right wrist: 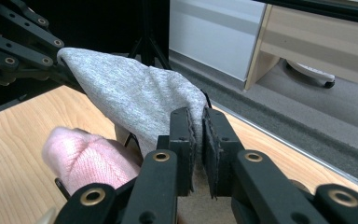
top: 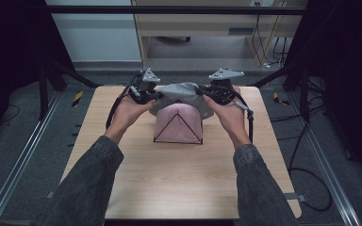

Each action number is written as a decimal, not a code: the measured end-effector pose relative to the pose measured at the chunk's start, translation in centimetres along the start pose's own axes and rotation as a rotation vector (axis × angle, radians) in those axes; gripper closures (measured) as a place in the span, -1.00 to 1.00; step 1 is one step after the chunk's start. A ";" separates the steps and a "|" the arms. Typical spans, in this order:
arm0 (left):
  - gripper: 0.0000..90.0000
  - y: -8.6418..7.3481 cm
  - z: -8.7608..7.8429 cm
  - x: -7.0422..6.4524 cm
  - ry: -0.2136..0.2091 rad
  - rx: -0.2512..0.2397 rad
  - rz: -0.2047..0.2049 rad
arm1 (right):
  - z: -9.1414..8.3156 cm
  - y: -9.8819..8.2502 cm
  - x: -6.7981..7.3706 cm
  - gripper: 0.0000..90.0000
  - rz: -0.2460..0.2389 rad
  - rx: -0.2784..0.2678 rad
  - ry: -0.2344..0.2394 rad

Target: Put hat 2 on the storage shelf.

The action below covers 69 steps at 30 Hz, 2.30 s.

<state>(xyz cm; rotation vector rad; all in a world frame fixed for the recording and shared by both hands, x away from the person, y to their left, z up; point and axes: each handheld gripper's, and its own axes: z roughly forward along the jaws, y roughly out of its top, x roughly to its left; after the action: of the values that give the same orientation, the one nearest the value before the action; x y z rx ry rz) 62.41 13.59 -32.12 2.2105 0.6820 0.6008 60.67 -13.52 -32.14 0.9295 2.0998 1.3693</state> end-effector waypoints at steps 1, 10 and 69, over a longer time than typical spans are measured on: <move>0.93 -0.1 0.1 0.0 0.001 0.001 -0.005 | 0.1 -0.1 0.0 0.84 0.000 0.001 0.000; 0.93 -0.8 0.6 -0.1 -0.009 0.021 -0.001 | 0.7 -1.1 0.0 0.83 0.010 0.026 0.003; 0.07 -3.6 -0.4 -0.6 0.043 -0.004 -0.062 | -0.2 -3.1 0.2 0.30 0.068 0.067 -0.010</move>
<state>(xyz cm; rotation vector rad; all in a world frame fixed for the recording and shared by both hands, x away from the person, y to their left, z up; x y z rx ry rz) 60.71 15.59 -34.69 2.1702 0.7679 0.6185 59.50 -14.40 -34.92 1.0411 2.1358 1.3315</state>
